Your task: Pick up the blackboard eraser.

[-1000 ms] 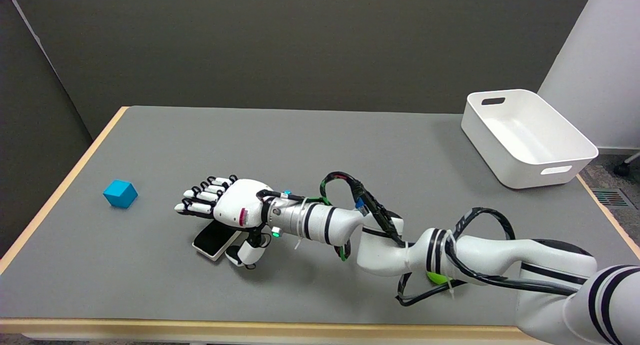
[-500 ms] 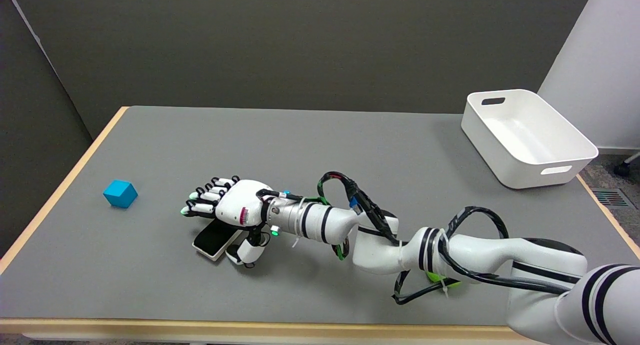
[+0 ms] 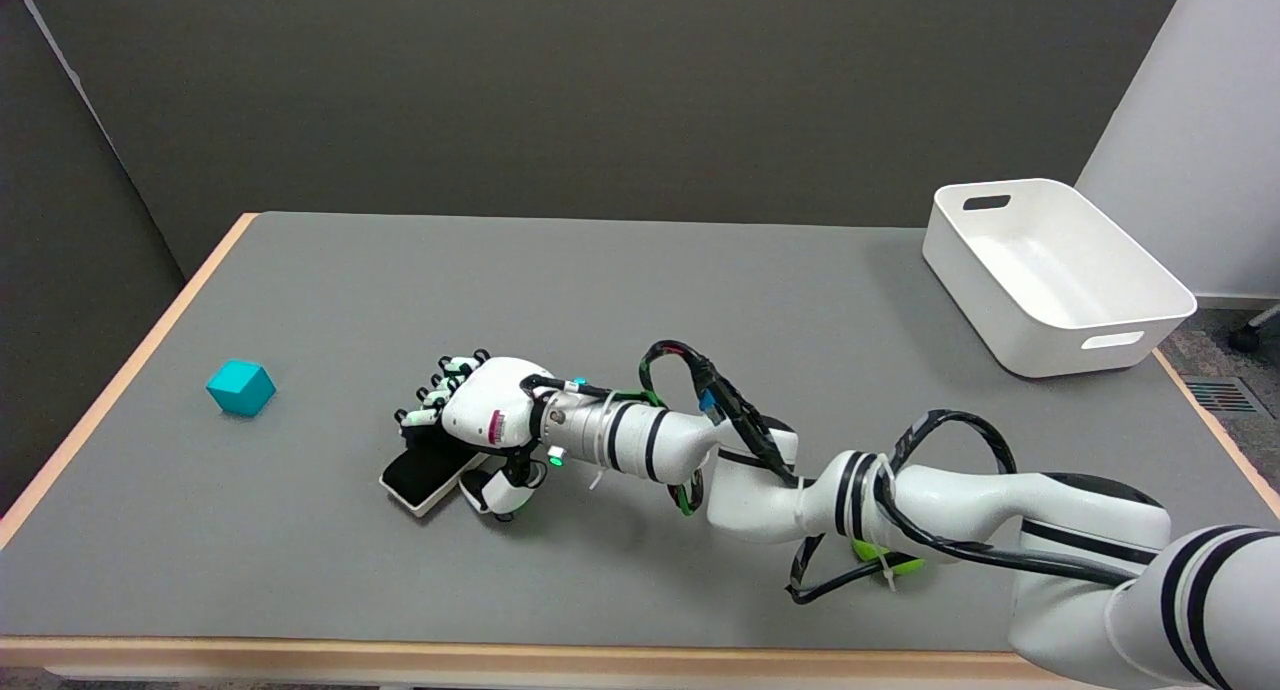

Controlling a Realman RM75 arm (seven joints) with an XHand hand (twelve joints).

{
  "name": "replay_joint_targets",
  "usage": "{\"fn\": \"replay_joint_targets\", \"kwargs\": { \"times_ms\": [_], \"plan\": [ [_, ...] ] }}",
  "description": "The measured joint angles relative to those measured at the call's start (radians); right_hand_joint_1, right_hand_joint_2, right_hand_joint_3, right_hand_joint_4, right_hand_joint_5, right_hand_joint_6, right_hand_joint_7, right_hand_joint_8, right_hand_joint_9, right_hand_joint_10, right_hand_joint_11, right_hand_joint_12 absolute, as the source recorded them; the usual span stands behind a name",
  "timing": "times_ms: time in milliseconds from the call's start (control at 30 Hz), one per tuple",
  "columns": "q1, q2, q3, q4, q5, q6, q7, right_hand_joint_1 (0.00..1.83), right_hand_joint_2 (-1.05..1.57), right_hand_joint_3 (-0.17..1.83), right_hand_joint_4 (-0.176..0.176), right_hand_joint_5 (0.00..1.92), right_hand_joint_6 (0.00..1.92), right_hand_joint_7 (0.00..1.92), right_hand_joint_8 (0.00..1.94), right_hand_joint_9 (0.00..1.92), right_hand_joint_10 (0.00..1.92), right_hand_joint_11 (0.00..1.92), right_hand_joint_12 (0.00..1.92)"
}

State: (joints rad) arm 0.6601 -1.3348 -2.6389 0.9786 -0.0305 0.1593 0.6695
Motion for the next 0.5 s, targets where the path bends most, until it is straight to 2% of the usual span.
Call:
{"fn": "replay_joint_targets", "kwargs": {
  "times_ms": [67, 100, 133, 167, 500],
  "plan": [
    [0.0, 0.001, 0.002, -0.001, 0.001, -0.001, -0.001, 0.81, 1.16, 0.35, 0.171, 0.55, 1.54, 0.64, 0.91, 0.54, 1.05, 0.27, 1.3],
    [0.0, 0.001, 0.004, -0.001, 0.001, -0.002, -0.001, 0.88, 1.21, 0.25, 0.114, 0.56, 1.63, 0.68, 1.05, 0.56, 1.09, 0.29, 1.32],
    [0.0, 0.001, 0.006, -0.001, 0.001, -0.002, -0.002, 1.02, 1.22, 0.2, 0.022, 0.55, 1.66, 0.72, 1.22, 0.58, 1.1, 0.3, 1.34],
    [0.0, 0.002, 0.008, -0.001, 0.001, -0.002, -0.003, 1.12, 1.22, 0.18, -0.044, 0.54, 1.68, 0.76, 1.33, 0.59, 1.12, 0.31, 1.36],
    [-0.001, 0.02, 0.055, 0.019, 0.0, -0.011, -0.039, 1.16, 1.14, 0.26, -0.099, 0.56, 1.59, 0.85, 1.3, 0.64, 1.21, 0.44, 1.49]
  ]
}}
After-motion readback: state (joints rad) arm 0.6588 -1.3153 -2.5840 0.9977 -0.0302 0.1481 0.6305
